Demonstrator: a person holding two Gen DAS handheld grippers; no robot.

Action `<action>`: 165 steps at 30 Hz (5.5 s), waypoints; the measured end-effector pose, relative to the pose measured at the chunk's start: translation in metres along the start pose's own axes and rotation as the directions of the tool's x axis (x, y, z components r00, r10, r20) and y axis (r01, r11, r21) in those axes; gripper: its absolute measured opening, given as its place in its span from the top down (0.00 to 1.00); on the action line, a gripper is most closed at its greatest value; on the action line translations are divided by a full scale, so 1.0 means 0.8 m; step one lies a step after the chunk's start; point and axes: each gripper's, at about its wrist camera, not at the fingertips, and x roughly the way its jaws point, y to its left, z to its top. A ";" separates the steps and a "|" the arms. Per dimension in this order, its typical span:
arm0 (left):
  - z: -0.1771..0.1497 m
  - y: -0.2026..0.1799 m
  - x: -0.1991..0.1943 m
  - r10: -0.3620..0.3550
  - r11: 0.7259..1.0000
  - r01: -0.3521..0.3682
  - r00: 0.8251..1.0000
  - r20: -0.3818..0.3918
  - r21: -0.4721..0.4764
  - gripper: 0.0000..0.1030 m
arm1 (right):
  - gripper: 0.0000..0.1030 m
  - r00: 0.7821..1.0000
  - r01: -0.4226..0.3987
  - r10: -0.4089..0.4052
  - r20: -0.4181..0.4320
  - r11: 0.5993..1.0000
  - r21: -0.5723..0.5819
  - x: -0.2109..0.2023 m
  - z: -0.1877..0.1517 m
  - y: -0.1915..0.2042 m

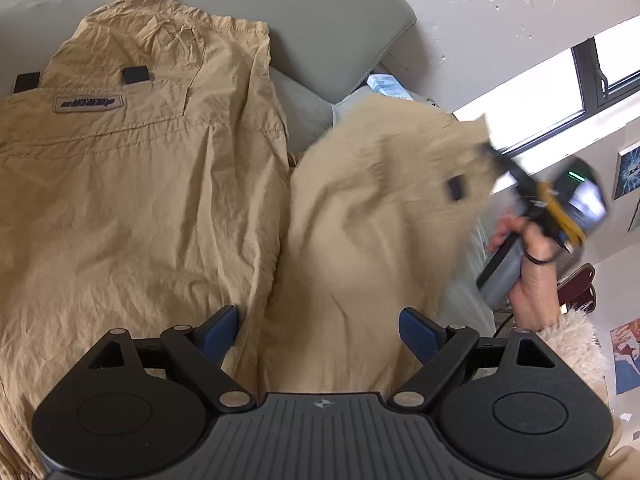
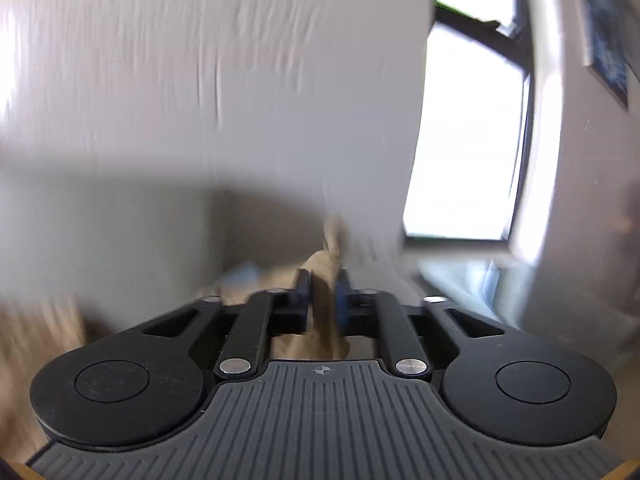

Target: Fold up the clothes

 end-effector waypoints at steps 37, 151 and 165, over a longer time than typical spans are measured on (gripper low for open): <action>-0.085 0.141 -0.135 0.203 0.930 -0.192 0.979 0.001 -0.314 0.27 | 0.44 0.592 -0.173 0.640 -0.489 0.694 0.699 -0.334 -0.234 -0.046; -0.089 0.080 -0.104 0.294 0.947 -0.292 0.956 0.008 0.131 0.65 | 0.79 0.672 -0.365 0.599 -0.436 0.780 0.508 -0.318 -0.123 0.073; -0.036 0.011 -0.163 0.181 0.951 -0.233 0.953 0.244 0.202 0.28 | 0.43 0.713 -0.002 0.664 -0.224 0.321 0.947 -0.101 -0.221 0.042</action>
